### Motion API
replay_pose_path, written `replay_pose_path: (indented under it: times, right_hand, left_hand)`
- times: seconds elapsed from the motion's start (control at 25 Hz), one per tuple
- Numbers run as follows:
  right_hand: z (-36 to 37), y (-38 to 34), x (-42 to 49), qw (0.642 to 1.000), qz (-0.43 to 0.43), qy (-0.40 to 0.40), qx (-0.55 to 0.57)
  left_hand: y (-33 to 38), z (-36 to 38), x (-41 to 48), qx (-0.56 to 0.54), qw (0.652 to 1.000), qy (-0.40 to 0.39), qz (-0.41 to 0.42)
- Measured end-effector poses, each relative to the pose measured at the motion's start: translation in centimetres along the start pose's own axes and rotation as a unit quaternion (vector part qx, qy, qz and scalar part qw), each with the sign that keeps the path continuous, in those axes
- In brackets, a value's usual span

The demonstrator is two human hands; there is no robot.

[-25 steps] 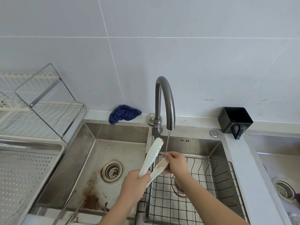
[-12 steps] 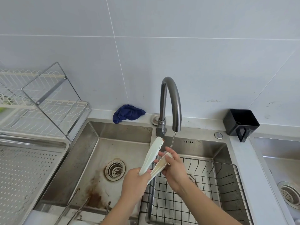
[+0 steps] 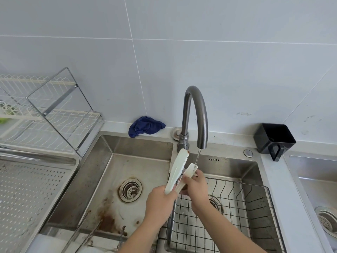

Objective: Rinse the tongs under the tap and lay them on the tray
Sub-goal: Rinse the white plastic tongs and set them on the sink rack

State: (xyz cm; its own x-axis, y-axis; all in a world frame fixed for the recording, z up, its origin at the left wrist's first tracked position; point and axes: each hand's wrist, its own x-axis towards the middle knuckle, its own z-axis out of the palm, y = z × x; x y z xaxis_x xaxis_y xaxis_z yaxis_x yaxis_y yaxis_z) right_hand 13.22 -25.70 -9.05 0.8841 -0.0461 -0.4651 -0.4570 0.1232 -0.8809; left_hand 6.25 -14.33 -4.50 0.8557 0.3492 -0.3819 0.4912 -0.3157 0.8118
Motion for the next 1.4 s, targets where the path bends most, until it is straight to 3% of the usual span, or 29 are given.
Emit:
replay_pose_path:
  times: [0.08,0.12,0.24,0.44,0.64,0.84,1.04,1.2,1.28,1.4]
  right_hand:
    - [-0.2,-0.6,0.7,0.998,0.002,0.060,-0.023]
    - [-0.3,-0.5,0.7,0.999,0.012,0.047,-0.011]
    - [-0.3,0.1,-0.9,0.992,0.056,-0.093,0.062]
    - [-1.1,-1.9,1.1,0.996,0.045,-0.049,0.053]
    - [-2.2,-2.8,0.4,0.979,0.023,-0.188,0.075]
    - [-2.7,-3.9,1.2,0.985,-0.035,-0.150,0.081]
    - [-2.2,-4.0,-0.2,0.962,-0.020,-0.242,0.129]
    - [-2.5,-4.5,0.5,0.983,-0.010,-0.163,0.085]
    - [-2.2,-4.6,0.7,0.980,0.036,-0.126,0.148]
    - [-1.0,-4.7,0.5,0.953,0.062,-0.144,0.260]
  left_hand:
    - [-0.1,0.6,-0.5,0.000,1.000,-0.002,0.009]
    - [-0.2,0.7,-0.5,0.008,1.000,0.004,0.015]
    - [-0.4,0.2,0.0,0.006,1.000,0.019,0.006]
    - [-0.3,0.7,0.2,-0.064,0.998,-0.022,0.015]
    - [-1.0,0.8,1.0,-0.106,0.994,-0.020,0.013]
    - [-1.1,1.0,1.4,-0.140,0.989,-0.052,0.002]
    - [-0.9,1.2,2.5,-0.234,0.966,-0.091,-0.067]
    - [-0.6,2.7,1.8,-0.271,0.951,-0.132,-0.072]
    - [-0.3,3.2,1.5,-0.293,0.944,-0.131,-0.080]
    - [-0.4,2.8,1.0,-0.356,0.917,-0.146,-0.109]
